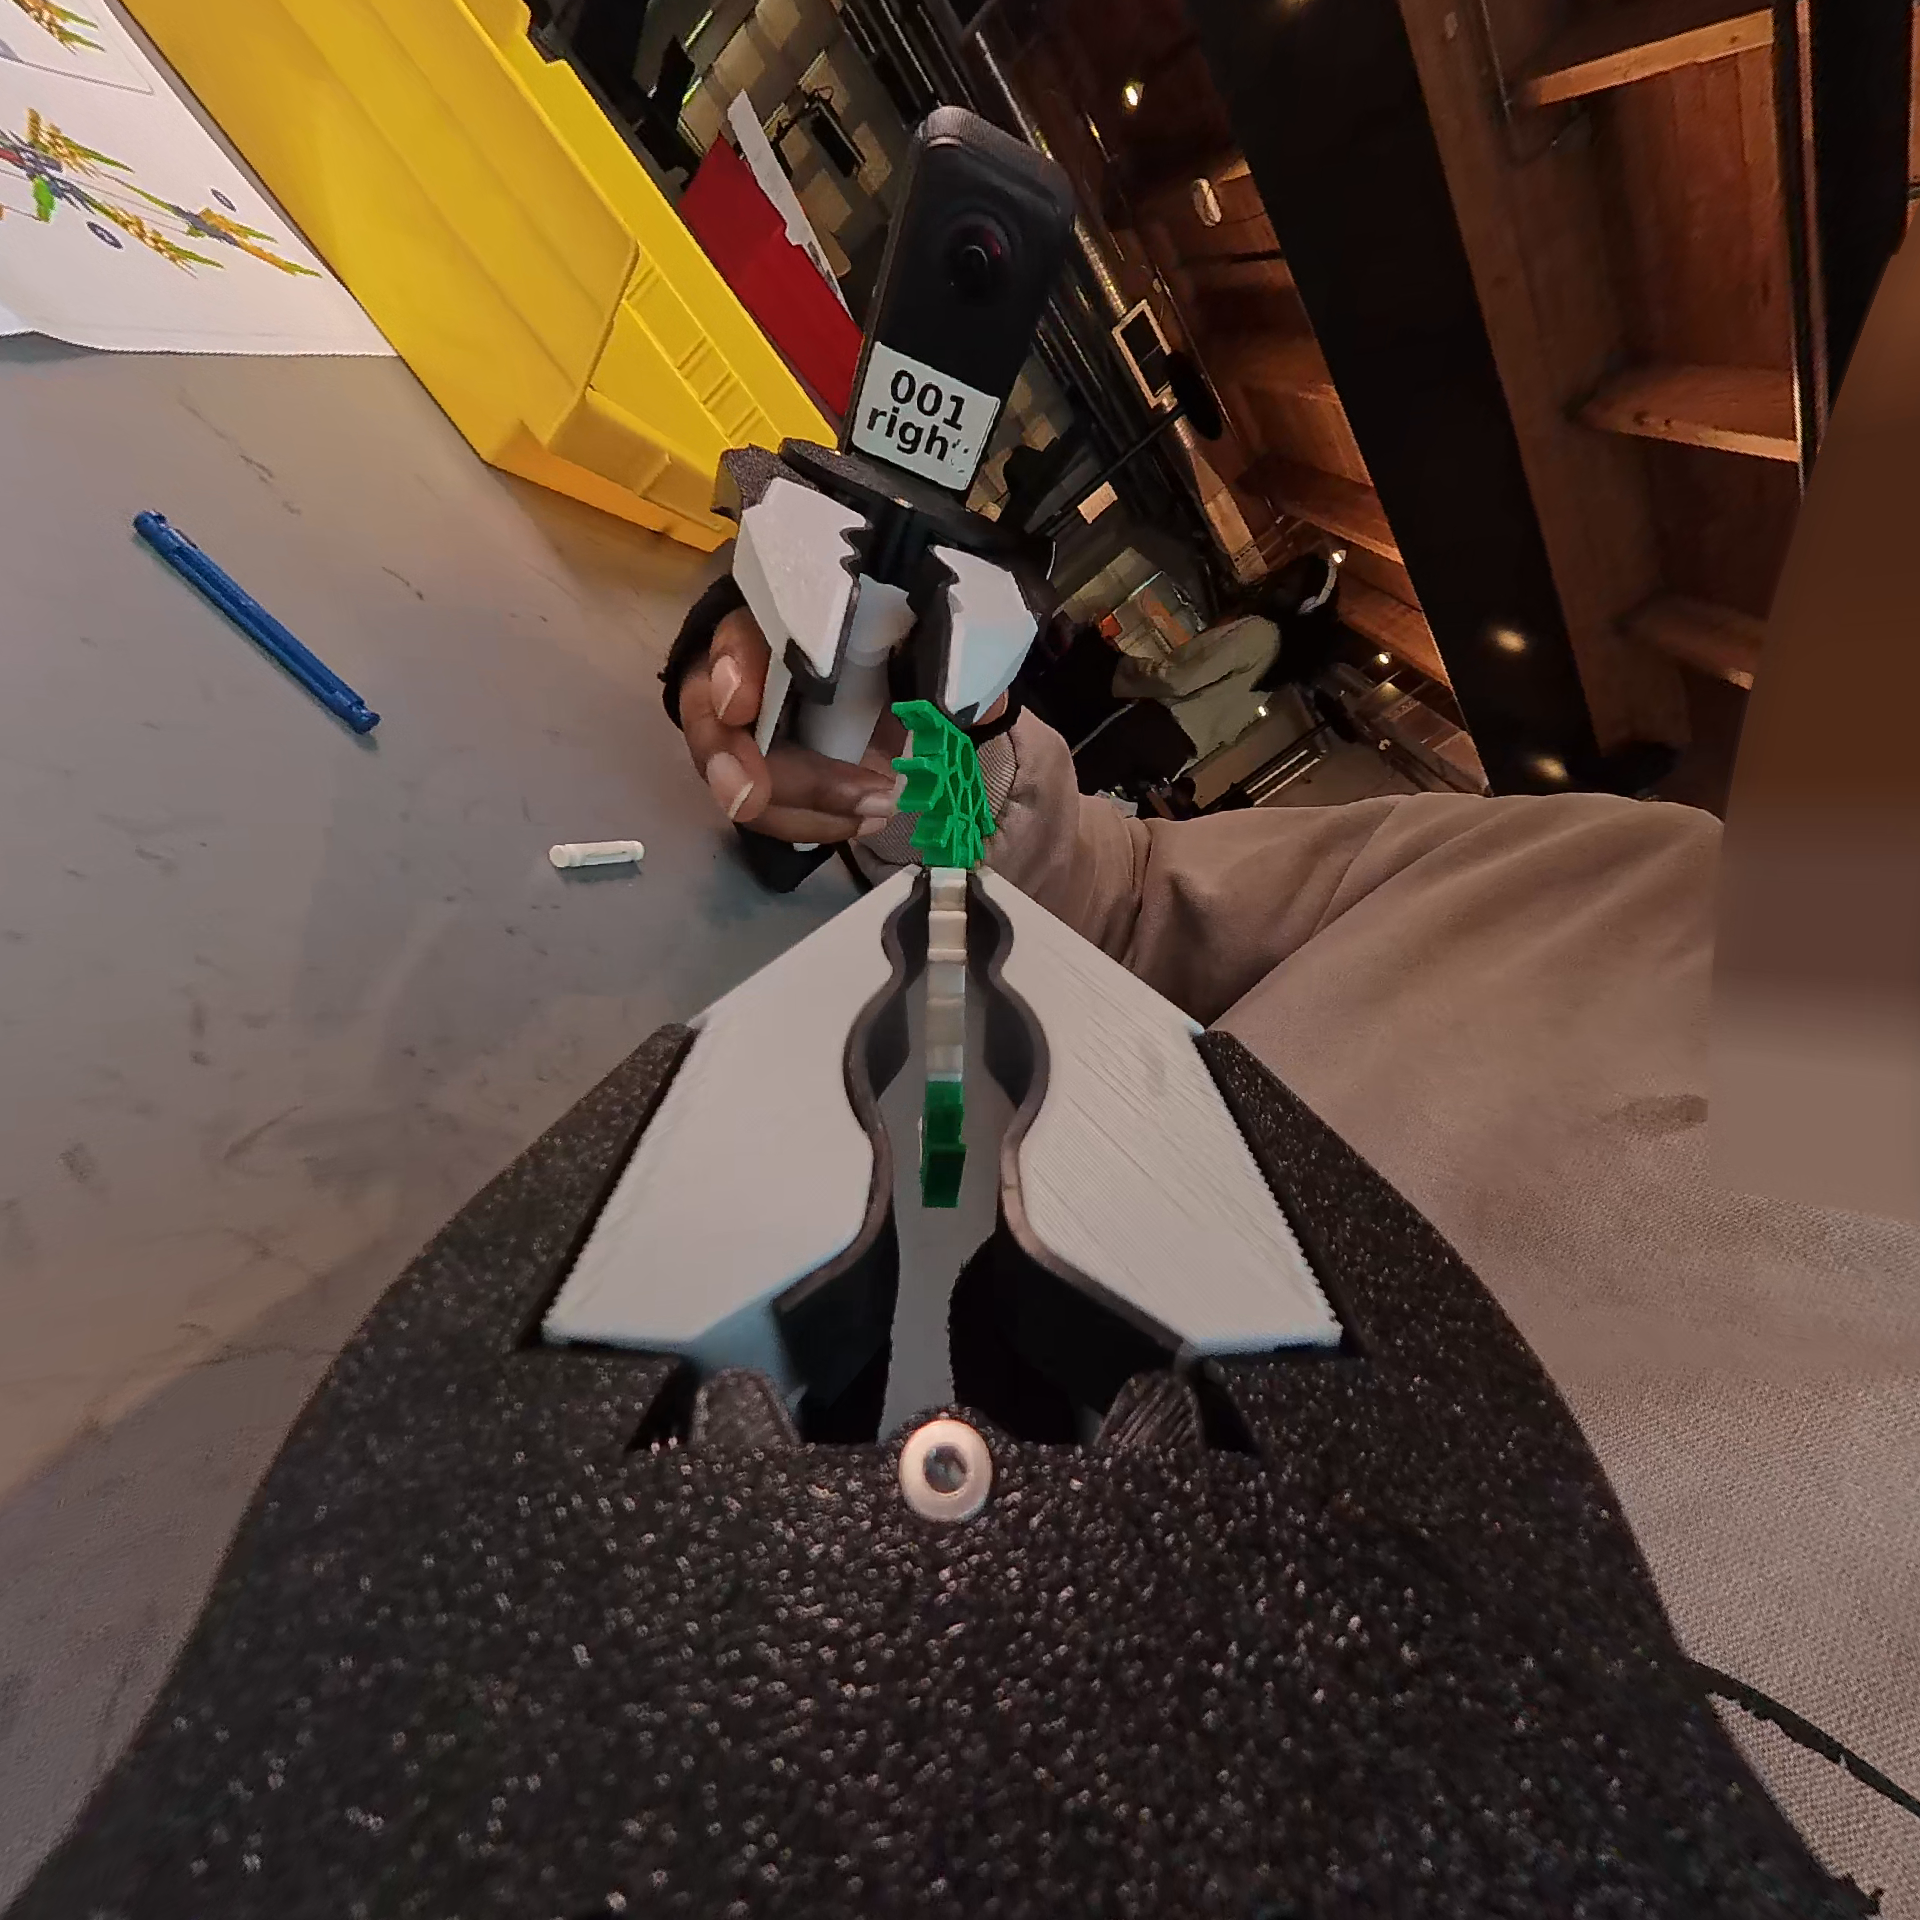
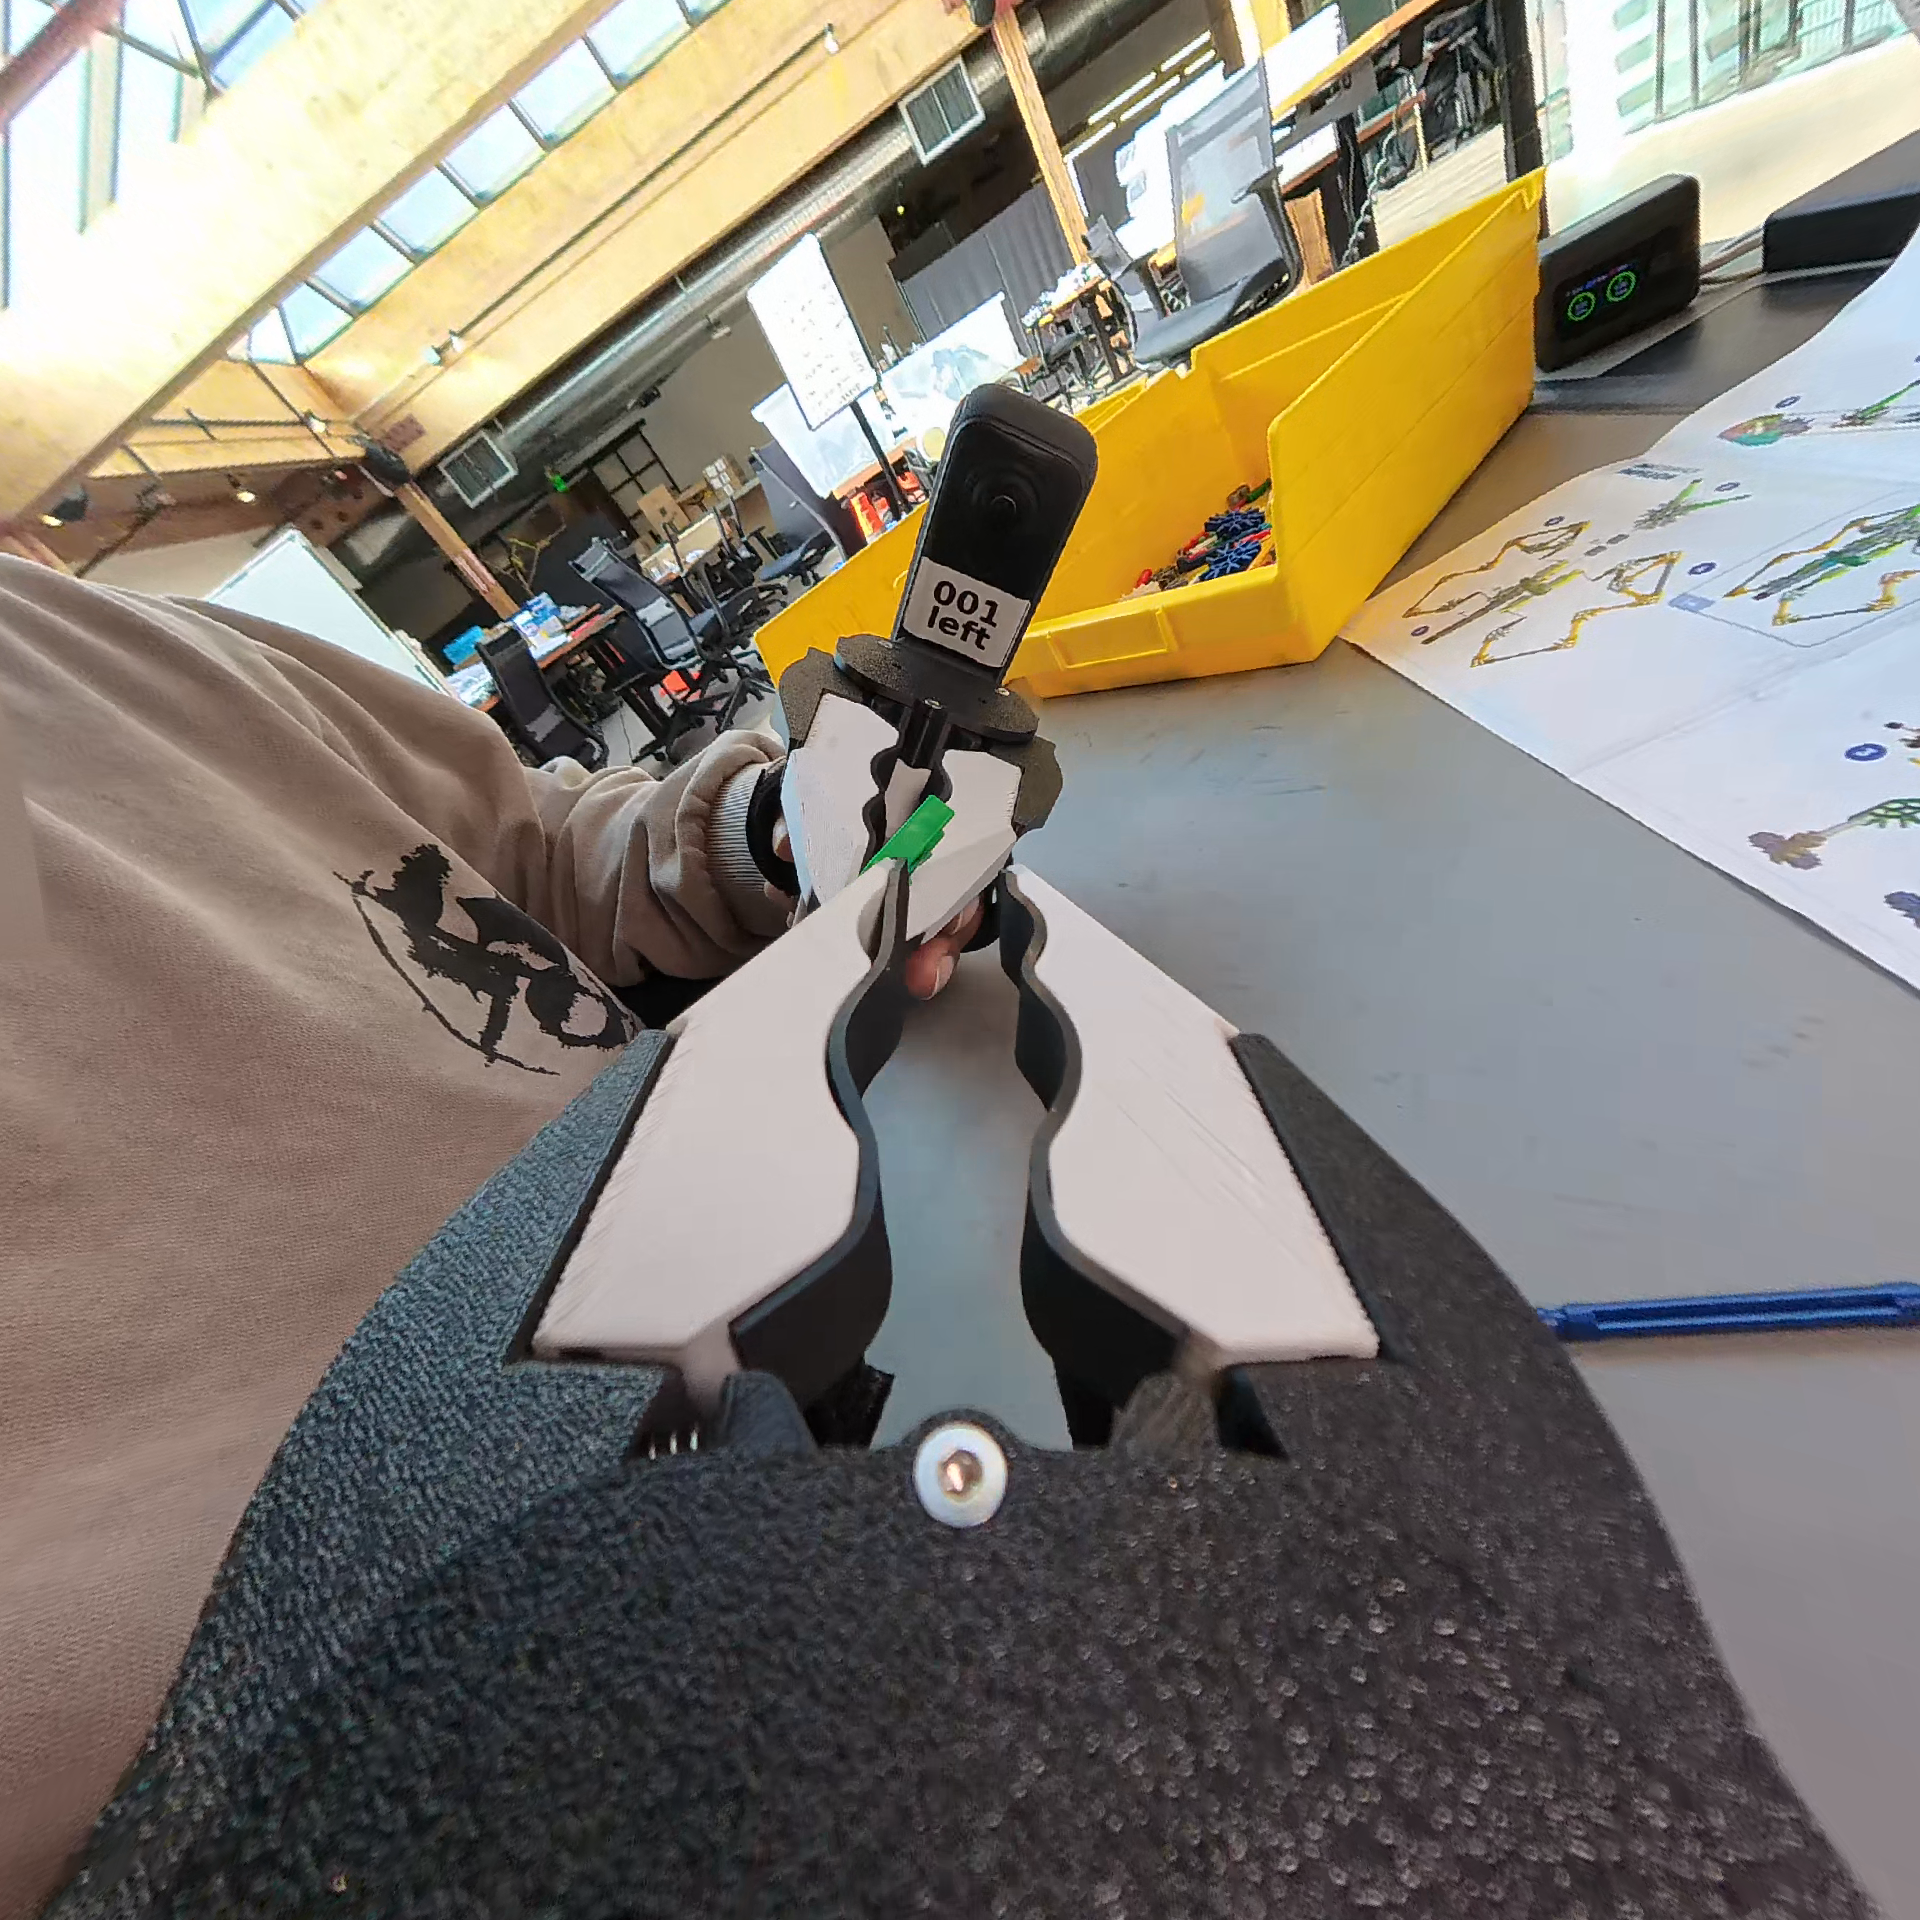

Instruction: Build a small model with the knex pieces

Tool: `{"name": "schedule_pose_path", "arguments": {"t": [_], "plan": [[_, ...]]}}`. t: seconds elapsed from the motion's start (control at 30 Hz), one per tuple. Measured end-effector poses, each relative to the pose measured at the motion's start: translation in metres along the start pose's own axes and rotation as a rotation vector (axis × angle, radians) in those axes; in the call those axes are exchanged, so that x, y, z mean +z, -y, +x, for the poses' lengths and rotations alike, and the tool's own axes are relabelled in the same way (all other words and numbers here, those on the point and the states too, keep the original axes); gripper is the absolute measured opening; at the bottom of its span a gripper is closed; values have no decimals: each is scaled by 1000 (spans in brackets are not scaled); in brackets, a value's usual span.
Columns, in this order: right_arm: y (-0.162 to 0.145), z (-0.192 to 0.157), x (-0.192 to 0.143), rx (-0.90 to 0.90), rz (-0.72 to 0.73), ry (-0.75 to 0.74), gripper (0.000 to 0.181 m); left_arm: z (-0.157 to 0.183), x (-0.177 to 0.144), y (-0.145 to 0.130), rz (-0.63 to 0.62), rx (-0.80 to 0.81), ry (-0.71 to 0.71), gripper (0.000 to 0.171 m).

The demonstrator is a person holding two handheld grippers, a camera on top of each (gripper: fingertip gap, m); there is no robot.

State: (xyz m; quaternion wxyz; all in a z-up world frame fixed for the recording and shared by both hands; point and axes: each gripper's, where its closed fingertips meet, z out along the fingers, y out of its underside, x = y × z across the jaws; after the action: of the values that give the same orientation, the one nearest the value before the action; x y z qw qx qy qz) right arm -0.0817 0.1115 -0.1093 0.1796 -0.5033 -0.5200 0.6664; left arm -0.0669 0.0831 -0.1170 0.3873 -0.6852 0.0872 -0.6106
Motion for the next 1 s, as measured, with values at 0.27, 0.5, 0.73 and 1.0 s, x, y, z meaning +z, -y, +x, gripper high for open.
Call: {"name": "schedule_pose_path", "arguments": {"t": [0.27, 0.5, 0.73, 1.0], "plan": [[3, -11, 0, 60, 28, 89, 21, -3, 0, -1, -5, 18, 28, 4], [3, -10, 1, -84, 11, 25, 14, 2, 1, -2, -12, 4, -5, 4], [11, -11, 4, -134, 52, -18, 6, 0, 9, -16, -78, 8, -5, 4], [-15, 3, 4, -137, -118, -92, 0, -5, 7, -16, -93, 67, 42, 4]]}}
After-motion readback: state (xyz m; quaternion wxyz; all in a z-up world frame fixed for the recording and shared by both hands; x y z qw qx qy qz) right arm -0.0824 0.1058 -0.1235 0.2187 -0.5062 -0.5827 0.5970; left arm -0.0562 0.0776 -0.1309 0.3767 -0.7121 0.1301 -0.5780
